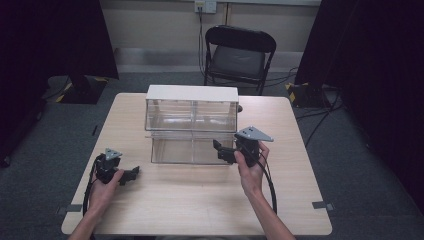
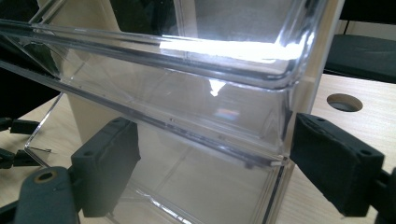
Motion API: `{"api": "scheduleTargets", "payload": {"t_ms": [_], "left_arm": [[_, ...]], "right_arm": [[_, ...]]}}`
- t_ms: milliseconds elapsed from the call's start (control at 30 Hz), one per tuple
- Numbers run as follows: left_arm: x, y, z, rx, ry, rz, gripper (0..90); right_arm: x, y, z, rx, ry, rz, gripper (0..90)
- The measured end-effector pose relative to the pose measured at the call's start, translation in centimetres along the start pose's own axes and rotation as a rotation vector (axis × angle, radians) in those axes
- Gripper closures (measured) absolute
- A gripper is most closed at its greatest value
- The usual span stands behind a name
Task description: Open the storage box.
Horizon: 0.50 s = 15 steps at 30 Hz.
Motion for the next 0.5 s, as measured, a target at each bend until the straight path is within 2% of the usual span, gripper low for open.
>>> {"api": "scheduleTargets", "payload": {"t_ms": [500], "left_arm": [[0.01,0.0,0.0,0.0,-0.002,-0.001,4.0]], "right_arm": [[0.09,0.02,-0.17,0.011,-0.006,0.003,14.6]]}}
Point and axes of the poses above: each handheld gripper's, and its own axes: x roughly forward along the jaws, y roughly out of its underside, z roughly to its left, the point moved 4 cm from there along x, roughly forward along the jaws, and after that the axes turned 10 degrees about y, right-handed, at the moved point
